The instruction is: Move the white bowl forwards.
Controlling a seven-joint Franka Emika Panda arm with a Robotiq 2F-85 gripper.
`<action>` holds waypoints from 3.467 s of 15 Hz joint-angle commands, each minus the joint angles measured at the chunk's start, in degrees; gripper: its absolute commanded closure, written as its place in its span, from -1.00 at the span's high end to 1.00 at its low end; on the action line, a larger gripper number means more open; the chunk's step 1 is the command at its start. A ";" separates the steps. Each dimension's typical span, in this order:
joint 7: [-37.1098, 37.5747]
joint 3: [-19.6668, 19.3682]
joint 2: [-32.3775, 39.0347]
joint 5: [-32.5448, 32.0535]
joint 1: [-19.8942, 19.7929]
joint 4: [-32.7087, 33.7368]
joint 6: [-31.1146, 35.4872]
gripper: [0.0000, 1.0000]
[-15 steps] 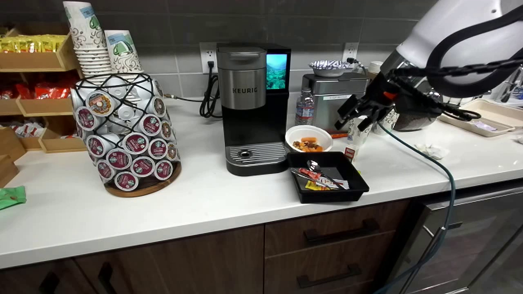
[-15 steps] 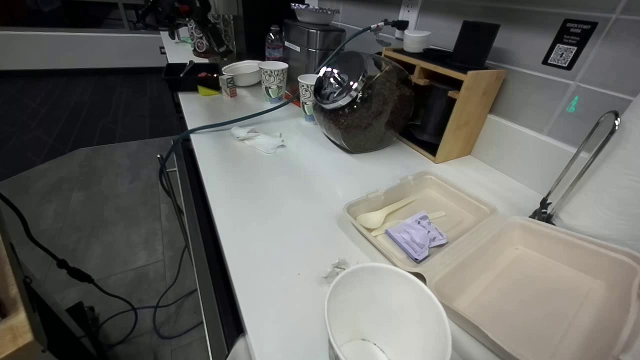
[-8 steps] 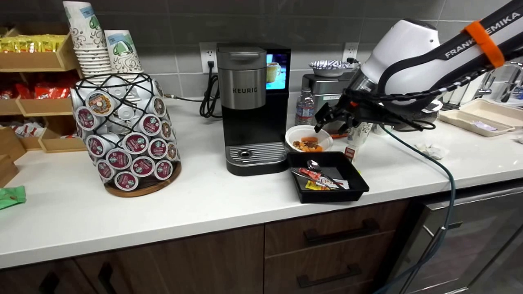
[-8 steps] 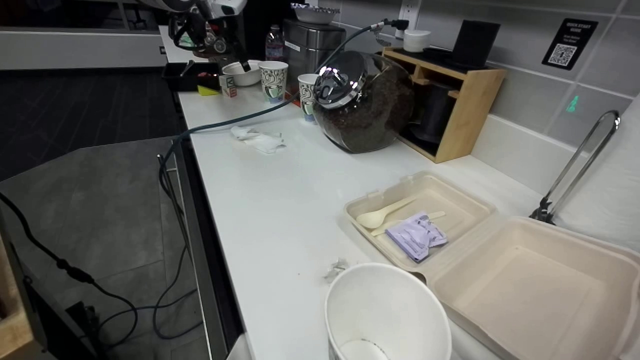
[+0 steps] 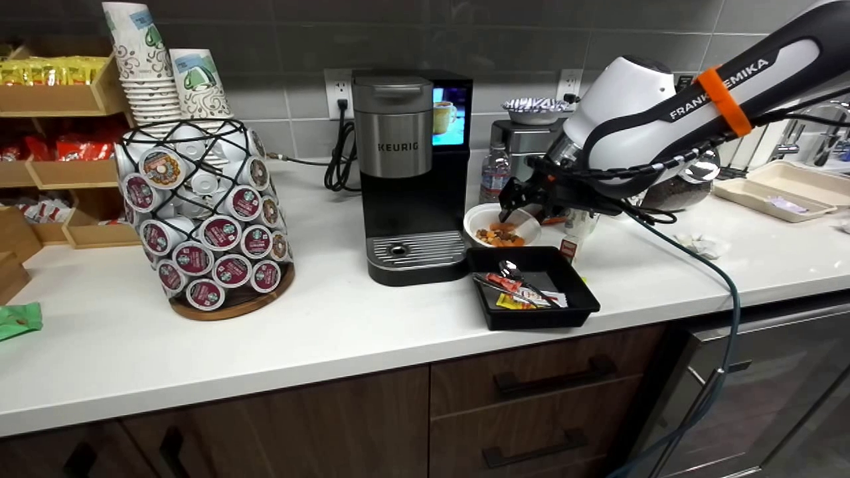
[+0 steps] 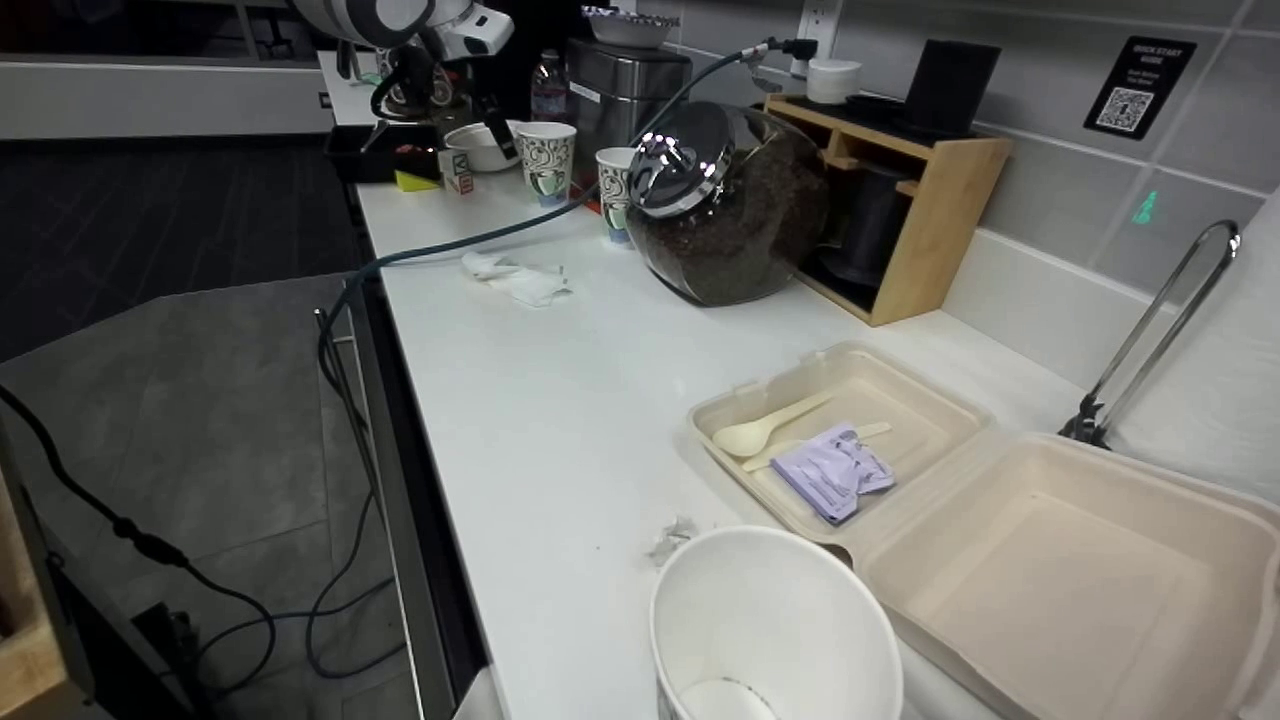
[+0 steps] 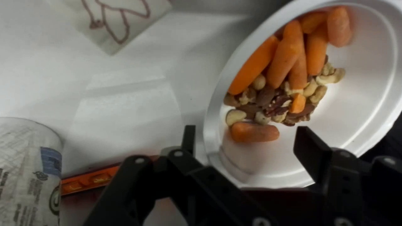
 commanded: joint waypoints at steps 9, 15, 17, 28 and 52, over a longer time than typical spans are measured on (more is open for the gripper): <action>1.48 -1.81 1.31 2.52 0.42 3.22 -6.17 -0.97; 2.16 -2.08 0.53 2.86 0.28 2.99 -5.97 -0.97; 2.61 -2.29 0.34 2.91 0.35 2.88 -5.85 -0.97; -2.37 2.63 -6.58 7.57 -3.59 -2.17 -10.73 -0.97; 20.20 19.46 -45.93 8.49 -27.77 -58.69 22.55 -0.97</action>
